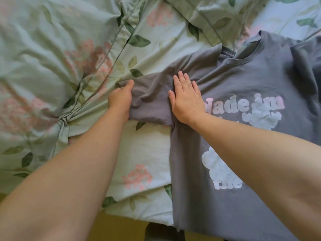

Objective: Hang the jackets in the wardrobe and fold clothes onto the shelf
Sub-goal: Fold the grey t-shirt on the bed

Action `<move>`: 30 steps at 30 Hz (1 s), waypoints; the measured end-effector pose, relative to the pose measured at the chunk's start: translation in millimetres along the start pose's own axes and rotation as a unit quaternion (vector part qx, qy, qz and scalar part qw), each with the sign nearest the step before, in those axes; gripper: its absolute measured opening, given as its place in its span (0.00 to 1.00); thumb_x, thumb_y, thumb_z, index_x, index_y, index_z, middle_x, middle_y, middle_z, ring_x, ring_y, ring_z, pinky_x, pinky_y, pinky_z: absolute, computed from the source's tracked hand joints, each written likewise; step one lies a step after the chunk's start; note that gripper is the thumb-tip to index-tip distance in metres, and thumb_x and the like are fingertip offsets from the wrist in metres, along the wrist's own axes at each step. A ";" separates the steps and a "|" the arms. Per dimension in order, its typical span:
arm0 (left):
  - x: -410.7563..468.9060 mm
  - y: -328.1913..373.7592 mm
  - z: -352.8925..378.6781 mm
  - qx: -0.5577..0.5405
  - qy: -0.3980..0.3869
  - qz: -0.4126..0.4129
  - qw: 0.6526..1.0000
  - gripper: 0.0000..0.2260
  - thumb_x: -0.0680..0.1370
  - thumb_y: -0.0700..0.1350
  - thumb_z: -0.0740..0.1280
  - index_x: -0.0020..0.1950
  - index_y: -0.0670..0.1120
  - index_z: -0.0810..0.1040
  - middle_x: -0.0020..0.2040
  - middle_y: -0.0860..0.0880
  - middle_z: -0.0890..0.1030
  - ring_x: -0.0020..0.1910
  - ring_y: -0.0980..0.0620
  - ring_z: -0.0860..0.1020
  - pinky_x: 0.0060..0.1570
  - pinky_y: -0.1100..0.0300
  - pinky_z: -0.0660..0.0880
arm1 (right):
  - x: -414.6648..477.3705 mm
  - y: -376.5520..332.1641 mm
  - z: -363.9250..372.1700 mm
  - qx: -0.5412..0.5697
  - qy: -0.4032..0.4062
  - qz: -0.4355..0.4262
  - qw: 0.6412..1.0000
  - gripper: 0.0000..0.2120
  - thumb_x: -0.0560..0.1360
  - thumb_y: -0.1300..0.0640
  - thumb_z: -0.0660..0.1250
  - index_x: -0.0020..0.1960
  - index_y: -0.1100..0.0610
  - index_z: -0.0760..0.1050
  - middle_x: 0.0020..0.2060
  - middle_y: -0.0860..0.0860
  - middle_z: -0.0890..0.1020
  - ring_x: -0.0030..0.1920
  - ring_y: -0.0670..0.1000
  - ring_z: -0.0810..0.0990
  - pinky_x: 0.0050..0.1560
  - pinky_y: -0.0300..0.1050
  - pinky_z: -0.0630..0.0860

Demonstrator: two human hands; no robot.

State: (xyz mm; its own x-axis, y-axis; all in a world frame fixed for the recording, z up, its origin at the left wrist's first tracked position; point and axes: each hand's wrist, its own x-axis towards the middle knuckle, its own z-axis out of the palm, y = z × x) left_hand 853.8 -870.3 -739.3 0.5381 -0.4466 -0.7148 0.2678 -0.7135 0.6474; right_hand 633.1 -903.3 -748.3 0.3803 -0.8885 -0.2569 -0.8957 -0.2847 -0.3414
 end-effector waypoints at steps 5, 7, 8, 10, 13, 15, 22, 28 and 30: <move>-27.5 16.9 7.9 0.061 0.138 0.107 0.983 0.12 0.79 0.54 0.67 0.53 0.45 0.80 0.50 0.51 0.82 0.51 0.50 0.79 0.52 0.61 0.73 | 0.8 -3.9 -0.6 0.005 0.006 0.009 1.000 0.29 0.85 0.45 0.46 0.83 0.56 0.47 0.82 0.52 0.48 0.81 0.51 0.44 0.80 0.53 0.44; -36.2 11.6 10.8 0.131 0.231 0.166 0.950 0.15 0.84 0.53 0.60 0.58 0.44 0.79 0.54 0.47 0.82 0.53 0.47 0.78 0.50 0.62 0.68 | 2.7 -5.8 -0.5 0.011 0.013 0.012 1.000 0.30 0.85 0.44 0.45 0.83 0.55 0.46 0.82 0.51 0.47 0.81 0.51 0.44 0.80 0.54 0.43; -38.3 8.9 11.3 0.145 0.258 0.173 0.939 0.16 0.85 0.52 0.58 0.60 0.43 0.79 0.57 0.45 0.82 0.56 0.44 0.78 0.50 0.60 0.67 | 3.9 -6.9 0.1 0.013 0.014 0.016 1.000 0.30 0.85 0.44 0.45 0.83 0.55 0.46 0.82 0.51 0.46 0.81 0.51 0.43 0.80 0.54 0.43; -34.7 2.3 12.6 0.171 0.285 0.158 0.930 0.16 0.86 0.52 0.56 0.60 0.42 0.78 0.59 0.43 0.82 0.58 0.42 0.78 0.48 0.59 0.65 | 7.7 -8.8 1.0 0.012 0.013 0.024 1.000 0.30 0.85 0.43 0.45 0.83 0.54 0.44 0.82 0.51 0.45 0.81 0.51 0.42 0.80 0.56 0.42; -28.7 -8.5 11.6 0.216 0.280 0.123 0.927 0.18 0.86 0.53 0.54 0.58 0.42 0.76 0.56 0.42 0.82 0.54 0.40 0.78 0.45 0.58 0.62 | 14.4 -9.5 5.6 -0.006 0.002 0.026 1.000 0.31 0.84 0.41 0.43 0.83 0.52 0.41 0.82 0.50 0.42 0.81 0.52 0.40 0.79 0.60 0.38; -24.6 -14.4 11.8 0.245 0.271 0.115 0.924 0.18 0.86 0.53 0.53 0.57 0.41 0.75 0.55 0.41 0.82 0.51 0.40 0.77 0.44 0.57 0.62 | 19.1 -8.4 10.2 -0.026 -0.011 0.027 0.999 0.31 0.84 0.39 0.42 0.82 0.51 0.39 0.82 0.50 0.41 0.81 0.52 0.38 0.78 0.63 0.37; -19.4 -17.6 9.8 0.282 0.242 0.127 0.920 0.17 0.87 0.53 0.52 0.55 0.41 0.72 0.55 0.39 0.81 0.55 0.38 0.77 0.44 0.56 0.61 | 23.8 -9.1 11.0 -0.037 -0.020 0.030 0.999 0.32 0.83 0.38 0.40 0.83 0.50 0.40 0.82 0.49 0.41 0.81 0.53 0.37 0.77 0.65 0.36; -11.9 -26.6 13.9 0.263 0.257 0.132 0.920 0.17 0.87 0.53 0.52 0.58 0.40 0.72 0.53 0.40 0.81 0.53 0.38 0.78 0.44 0.56 0.61 | 45.6 -10.9 11.7 -0.051 -0.008 0.038 0.998 0.33 0.82 0.36 0.38 0.82 0.48 0.39 0.82 0.46 0.40 0.81 0.53 0.36 0.75 0.70 0.35; -9.4 -30.2 13.9 0.260 0.259 0.136 0.920 0.17 0.87 0.53 0.52 0.57 0.41 0.72 0.52 0.41 0.81 0.51 0.40 0.77 0.44 0.56 0.62 | 49.2 -10.2 17.7 -0.058 -0.009 0.040 0.997 0.33 0.81 0.35 0.38 0.82 0.48 0.38 0.82 0.46 0.40 0.81 0.53 0.37 0.74 0.71 0.35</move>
State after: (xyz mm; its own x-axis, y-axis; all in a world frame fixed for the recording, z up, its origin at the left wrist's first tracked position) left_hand 829.5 -852.0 -755.8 0.8738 -0.4250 -0.2362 -0.2785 -0.8356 0.4735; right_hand 665.0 -937.8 -773.4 0.3099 -0.9037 -0.2954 -0.9436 -0.2543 -0.2121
